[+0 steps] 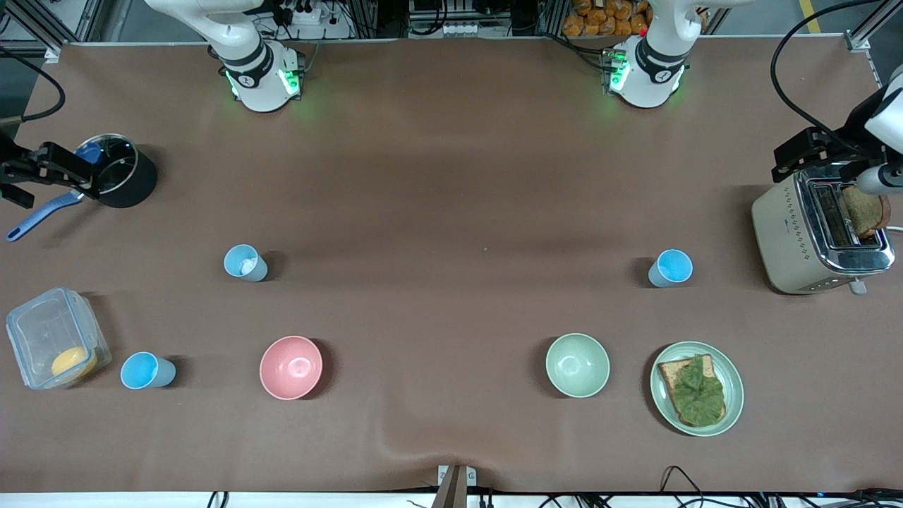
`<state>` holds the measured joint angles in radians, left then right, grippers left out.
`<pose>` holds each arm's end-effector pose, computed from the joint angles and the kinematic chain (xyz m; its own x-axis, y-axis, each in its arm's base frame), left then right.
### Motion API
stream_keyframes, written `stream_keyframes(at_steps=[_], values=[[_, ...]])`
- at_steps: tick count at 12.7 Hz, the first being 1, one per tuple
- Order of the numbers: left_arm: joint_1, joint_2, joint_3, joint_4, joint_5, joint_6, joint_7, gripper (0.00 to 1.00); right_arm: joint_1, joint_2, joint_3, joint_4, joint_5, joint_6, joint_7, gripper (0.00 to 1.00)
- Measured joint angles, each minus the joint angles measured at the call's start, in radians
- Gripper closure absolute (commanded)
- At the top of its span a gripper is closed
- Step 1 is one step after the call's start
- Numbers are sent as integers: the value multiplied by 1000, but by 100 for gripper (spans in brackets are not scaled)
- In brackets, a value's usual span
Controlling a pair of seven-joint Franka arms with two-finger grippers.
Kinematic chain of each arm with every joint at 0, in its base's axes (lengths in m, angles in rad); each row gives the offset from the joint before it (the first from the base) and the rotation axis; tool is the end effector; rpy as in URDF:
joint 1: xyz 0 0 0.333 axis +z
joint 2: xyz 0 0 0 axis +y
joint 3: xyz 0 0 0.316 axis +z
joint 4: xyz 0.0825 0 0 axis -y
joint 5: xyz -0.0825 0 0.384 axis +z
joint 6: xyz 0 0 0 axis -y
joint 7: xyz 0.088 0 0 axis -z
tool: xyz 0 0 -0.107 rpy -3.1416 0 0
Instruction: Stack blue cups with both arms
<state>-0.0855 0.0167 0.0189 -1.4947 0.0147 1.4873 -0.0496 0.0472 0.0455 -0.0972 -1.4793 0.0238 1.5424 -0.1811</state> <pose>0.5505 -0.0351 0.6437 0.9996 -0.0158 -0.0233 -0.0161 -0.9997 -0.0162 0.5659 -0.0243 0.6397 0.9911 0.1315 0.0210 0.1319 -0.9911 -0.0158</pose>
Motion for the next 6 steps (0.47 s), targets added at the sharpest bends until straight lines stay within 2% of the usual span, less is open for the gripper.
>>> stream_keyframes(at_steps=[6], values=[[0, 10, 0, -2, 0, 0, 0, 0, 1, 0, 1, 0, -11, 6, 0, 0]])
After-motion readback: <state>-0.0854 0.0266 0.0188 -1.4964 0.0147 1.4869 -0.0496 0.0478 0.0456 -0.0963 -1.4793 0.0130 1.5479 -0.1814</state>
